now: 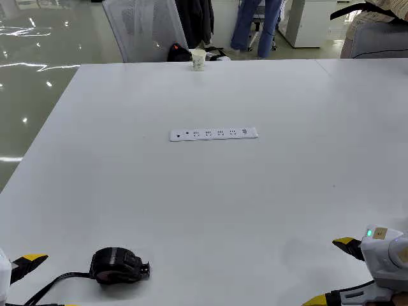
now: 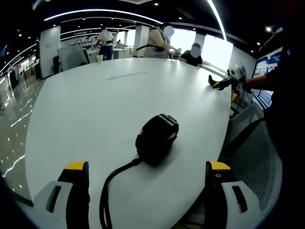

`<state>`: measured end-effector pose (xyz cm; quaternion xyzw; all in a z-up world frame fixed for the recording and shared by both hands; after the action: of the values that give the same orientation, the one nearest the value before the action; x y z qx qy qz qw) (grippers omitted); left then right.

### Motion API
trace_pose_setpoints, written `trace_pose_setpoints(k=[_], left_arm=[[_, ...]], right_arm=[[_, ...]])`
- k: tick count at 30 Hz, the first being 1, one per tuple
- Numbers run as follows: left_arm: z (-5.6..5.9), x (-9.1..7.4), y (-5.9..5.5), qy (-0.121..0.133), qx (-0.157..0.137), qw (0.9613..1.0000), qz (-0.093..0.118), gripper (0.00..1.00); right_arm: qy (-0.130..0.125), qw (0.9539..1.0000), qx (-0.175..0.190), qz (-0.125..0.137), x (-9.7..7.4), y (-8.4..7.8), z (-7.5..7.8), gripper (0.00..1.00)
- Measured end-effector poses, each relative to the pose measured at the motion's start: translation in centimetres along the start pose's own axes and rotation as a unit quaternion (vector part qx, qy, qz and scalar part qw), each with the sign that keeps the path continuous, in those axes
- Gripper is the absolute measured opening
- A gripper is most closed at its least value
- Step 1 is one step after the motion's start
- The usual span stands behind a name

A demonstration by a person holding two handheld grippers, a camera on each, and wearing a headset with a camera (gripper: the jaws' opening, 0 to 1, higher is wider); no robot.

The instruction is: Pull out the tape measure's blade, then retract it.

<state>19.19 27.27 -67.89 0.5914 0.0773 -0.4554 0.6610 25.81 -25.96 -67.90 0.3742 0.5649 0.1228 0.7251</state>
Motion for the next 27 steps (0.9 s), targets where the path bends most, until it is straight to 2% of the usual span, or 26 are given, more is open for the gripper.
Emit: trace_pose_setpoints(k=[13, 18, 20, 24, 27], left_arm=[[-0.19, -0.33, 0.22, -0.002, 0.003, 1.0, -0.001, 0.99], [-0.26, -0.41, 0.26, -0.002, 0.004, 1.0, 0.0, 0.99], [-0.48, -0.41, 0.36, 0.01, 0.015, 0.9998, 0.001, 0.99], [-0.45, -0.37, 0.48, 0.012, 0.029, 0.9995, -0.001, 0.99], [-0.25, -0.41, 0.79, 0.0, 0.017, 0.9998, 0.01, 0.99]], right_arm=[[-0.004, 1.0, -0.001, -0.001, -0.03, -0.17, -0.26, 0.99], [-0.007, 0.9999, -0.005, 0.01, -0.14, 0.25, -0.22, 0.99], [-0.005, 0.9998, -0.012, 0.016, -0.06, 0.26, -0.04, 0.99], [-0.01, 0.9992, -0.029, 0.026, -0.02, 0.52, 0.21, 0.99], [-0.01, 0.999, -0.037, 0.022, 0.03, 0.56, 0.18, 0.99]])
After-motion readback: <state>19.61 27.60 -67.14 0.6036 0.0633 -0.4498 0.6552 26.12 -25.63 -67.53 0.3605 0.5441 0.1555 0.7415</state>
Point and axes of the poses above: the centre of the closed fingertips' face, and the gripper's own axes: x roughly forward along the fingers, z roughly to its right, y roughly out of its top, the point moved 9 cm from there along -x, roughly backward along the fingers, and after that the axes turned 13 degrees about -x, right-handed, at the moved point
